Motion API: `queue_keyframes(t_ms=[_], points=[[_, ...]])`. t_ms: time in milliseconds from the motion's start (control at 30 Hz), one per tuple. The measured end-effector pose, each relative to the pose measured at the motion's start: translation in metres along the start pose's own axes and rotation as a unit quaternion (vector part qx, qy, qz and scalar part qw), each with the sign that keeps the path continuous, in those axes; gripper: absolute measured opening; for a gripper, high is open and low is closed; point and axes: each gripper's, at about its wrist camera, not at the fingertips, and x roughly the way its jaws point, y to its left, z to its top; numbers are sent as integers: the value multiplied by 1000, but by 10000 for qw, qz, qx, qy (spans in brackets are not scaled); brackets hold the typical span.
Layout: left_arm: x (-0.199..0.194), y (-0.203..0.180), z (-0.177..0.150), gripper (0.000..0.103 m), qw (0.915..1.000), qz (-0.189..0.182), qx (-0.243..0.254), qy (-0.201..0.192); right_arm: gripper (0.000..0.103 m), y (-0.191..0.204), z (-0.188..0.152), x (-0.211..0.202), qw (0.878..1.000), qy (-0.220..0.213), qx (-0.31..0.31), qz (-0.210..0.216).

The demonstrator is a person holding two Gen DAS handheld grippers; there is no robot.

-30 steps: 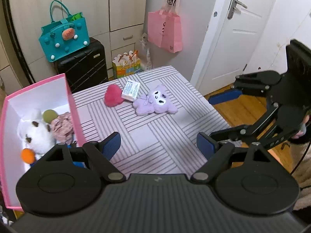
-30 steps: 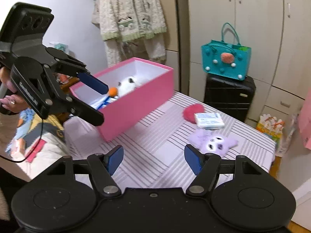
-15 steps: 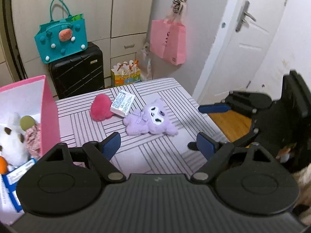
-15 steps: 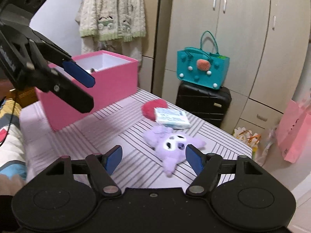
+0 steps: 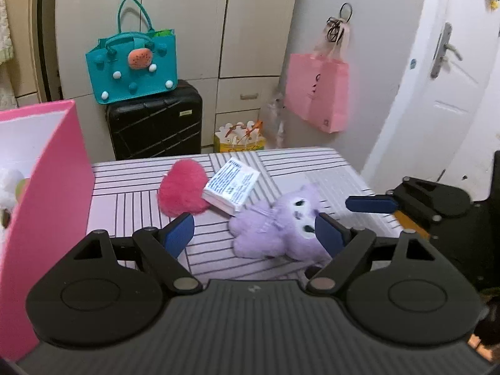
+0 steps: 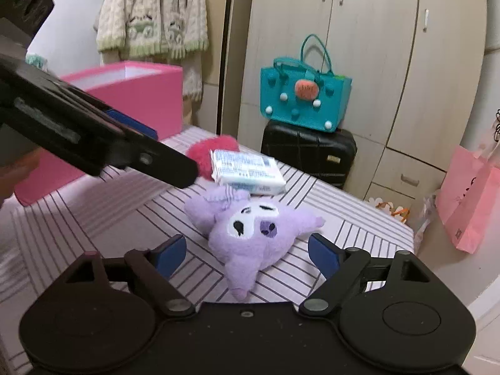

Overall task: Organize soft objects
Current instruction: 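Move both tools back toward the purple plush and remaining items on the table, then close the left tool and right tool together on the purple plush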

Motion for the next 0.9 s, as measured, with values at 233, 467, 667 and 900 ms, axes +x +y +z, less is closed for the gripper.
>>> queue_keyframes(t_ms=[233,467,667,900], points=[[39,18,-6,77,9975,-300,-548,341,88,-15,-1,24,9986,208,454,185],[55,26,-11,55,9946,-482,-765,505,84,-25,-4,34,9945,280,896,471],[60,31,-14,42,9892,-834,-1009,665,71,-11,-6,34,9978,175,595,222],[55,30,-19,40,9903,-831,-972,537,62,-8,-7,28,9975,158,683,26]])
